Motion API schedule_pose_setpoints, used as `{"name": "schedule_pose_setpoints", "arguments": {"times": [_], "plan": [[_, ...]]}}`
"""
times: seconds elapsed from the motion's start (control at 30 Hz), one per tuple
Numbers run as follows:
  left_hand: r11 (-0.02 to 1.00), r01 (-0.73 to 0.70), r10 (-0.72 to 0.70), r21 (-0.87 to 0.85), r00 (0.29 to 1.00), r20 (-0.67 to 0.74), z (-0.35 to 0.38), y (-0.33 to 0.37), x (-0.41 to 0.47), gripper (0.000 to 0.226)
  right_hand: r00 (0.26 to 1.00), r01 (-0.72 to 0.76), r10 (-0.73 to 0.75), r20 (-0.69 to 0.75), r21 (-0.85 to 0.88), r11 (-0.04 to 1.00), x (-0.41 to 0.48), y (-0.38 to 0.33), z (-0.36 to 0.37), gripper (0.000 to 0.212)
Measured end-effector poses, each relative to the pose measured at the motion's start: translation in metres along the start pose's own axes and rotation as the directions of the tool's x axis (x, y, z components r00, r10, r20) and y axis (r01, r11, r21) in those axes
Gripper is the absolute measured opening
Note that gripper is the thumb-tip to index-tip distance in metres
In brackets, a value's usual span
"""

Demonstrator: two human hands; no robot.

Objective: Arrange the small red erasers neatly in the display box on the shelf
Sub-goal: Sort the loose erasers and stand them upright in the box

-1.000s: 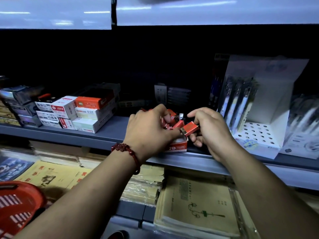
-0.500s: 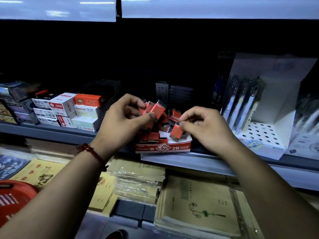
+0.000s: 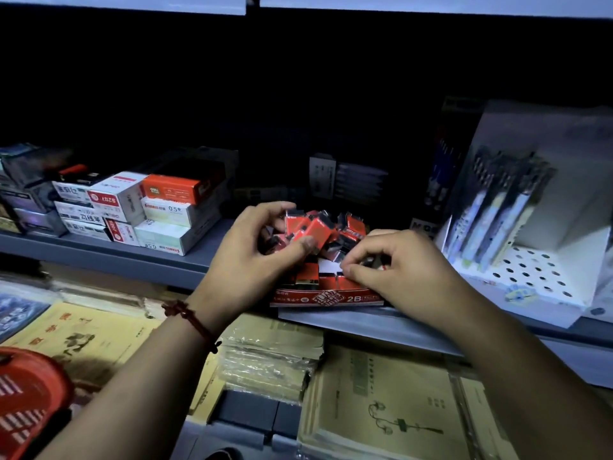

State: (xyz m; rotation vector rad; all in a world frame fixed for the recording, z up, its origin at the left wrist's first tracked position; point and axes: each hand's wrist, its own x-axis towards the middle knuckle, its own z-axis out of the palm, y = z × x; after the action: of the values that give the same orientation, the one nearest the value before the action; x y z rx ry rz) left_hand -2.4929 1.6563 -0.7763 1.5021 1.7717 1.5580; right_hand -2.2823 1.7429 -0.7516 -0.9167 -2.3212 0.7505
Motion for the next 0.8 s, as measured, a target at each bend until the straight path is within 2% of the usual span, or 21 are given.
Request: {"name": "schedule_pose_setpoints", "arguments": {"times": [0.1, 0.23, 0.33, 0.43, 0.53, 0.67, 0.8], "plan": [[0.997, 0.021, -0.021, 0.076, 1.000, -0.010, -0.001, -0.001, 0.001, 0.060, 1.000, 0.014, -0.014, -0.020, 0.007, 1.000, 0.002, 0.000, 0.000, 0.013], [0.998, 0.056, -0.056, 0.026, 0.998, 0.017, -0.003, -0.001, -0.001, 0.076, 0.998, 0.022, -0.021, -0.063, 0.028, 0.999, 0.001, -0.003, -0.002, 0.015], [0.998, 0.059, -0.059, -0.001, 0.997, 0.047, -0.005, -0.001, -0.004, 0.075, 0.987, 0.045, -0.039, -0.154, 0.032, 0.998, 0.000, -0.007, 0.000, 0.016], [0.996, 0.064, -0.059, -0.063, 0.996, 0.074, -0.006, -0.002, -0.008, 0.072, 0.975, 0.068, -0.052, -0.216, 0.070, 0.995, 0.000, -0.016, 0.006, 0.006], [0.990, 0.064, -0.055, -0.125, 0.996, 0.074, -0.008, -0.003, -0.011, 0.073, 0.993, 0.019, -0.009, -0.121, 0.082, 0.996, -0.001, -0.025, 0.010, 0.014], [0.991, 0.050, -0.040, -0.124, 0.996, 0.079, -0.009, -0.003, -0.015, 0.077, 0.998, -0.054, 0.055, 0.015, -0.059, 0.997, -0.002, -0.024, 0.010, 0.019], [0.999, -0.001, 0.005, -0.046, 0.998, 0.069, -0.013, 0.000, -0.021, 0.075, 0.999, -0.044, 0.044, 0.004, 0.005, 0.999, -0.002, -0.026, 0.009, 0.022]]}}
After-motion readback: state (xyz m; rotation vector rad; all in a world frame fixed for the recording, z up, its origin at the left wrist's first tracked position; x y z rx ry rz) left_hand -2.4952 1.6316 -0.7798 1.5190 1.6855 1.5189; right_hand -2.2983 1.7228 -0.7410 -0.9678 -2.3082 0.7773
